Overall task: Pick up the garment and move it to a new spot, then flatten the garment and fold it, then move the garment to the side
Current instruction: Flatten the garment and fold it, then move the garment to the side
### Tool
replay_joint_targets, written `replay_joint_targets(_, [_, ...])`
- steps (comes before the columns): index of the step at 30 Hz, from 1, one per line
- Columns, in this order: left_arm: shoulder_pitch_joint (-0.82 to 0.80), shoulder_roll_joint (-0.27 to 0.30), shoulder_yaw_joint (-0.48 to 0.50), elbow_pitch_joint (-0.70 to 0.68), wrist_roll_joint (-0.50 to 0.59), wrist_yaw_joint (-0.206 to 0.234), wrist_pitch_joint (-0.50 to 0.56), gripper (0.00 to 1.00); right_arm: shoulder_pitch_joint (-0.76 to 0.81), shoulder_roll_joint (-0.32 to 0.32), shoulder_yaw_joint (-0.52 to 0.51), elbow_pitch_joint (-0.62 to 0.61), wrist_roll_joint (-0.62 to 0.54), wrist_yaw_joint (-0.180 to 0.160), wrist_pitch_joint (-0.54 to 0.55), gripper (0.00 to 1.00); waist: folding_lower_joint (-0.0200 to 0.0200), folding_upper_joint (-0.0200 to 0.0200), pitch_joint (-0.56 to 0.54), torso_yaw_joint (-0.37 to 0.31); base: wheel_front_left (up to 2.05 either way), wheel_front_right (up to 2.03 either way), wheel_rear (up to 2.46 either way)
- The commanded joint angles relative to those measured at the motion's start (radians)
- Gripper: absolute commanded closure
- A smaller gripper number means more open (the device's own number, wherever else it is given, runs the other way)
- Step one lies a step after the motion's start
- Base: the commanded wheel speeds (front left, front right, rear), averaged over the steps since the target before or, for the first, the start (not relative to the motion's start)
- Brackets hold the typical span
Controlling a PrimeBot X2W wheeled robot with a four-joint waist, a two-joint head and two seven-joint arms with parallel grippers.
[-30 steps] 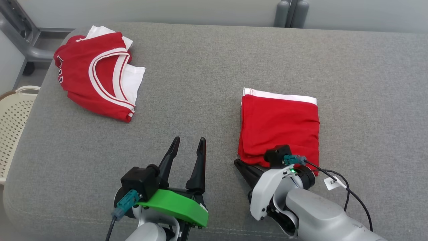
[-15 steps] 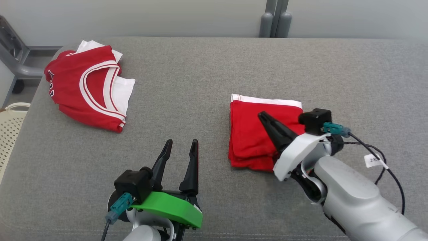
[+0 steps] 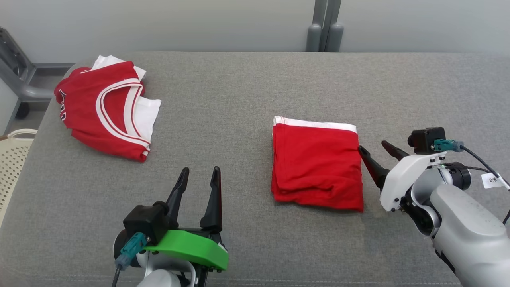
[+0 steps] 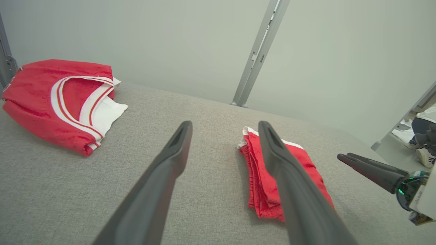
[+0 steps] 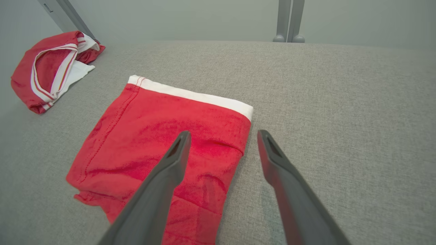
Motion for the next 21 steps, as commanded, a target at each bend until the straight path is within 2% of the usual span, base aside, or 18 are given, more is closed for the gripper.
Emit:
replay_joint_targets(1, [0.010,0.011,0.007,0.002,0.014,0.007,-0.007,0.00,0.008,-0.004,-0.011,0.005,0.015,0.000,0.027,0.00,0.0000,-0.0001,0.001,0.008,0.00,0.00,0.00])
replay_joint_targets(5, [0.005,0.021,0.010,0.004,0.029,0.017,-0.009,0.00,0.008,-0.001,-0.047,0.027,0.050,0.000,0.103,0.00,0.0000,-0.0001,0.010,0.032,0.00,0.00,0.00])
replay_joint_targets(13, [-0.003,0.029,0.015,0.009,0.042,0.024,-0.012,0.00,-0.013,-0.005,-0.103,0.106,0.087,0.000,0.179,0.00,0.0000,-0.0001,0.034,0.096,0.00,0.00,0.00])
replay_joint_targets(21, [-0.005,0.021,0.011,0.014,0.044,0.018,-0.015,0.00,-0.010,0.014,-0.150,0.171,0.180,0.000,0.248,0.00,0.0000,-0.0001,0.054,0.160,0.00,0.00,0.00])
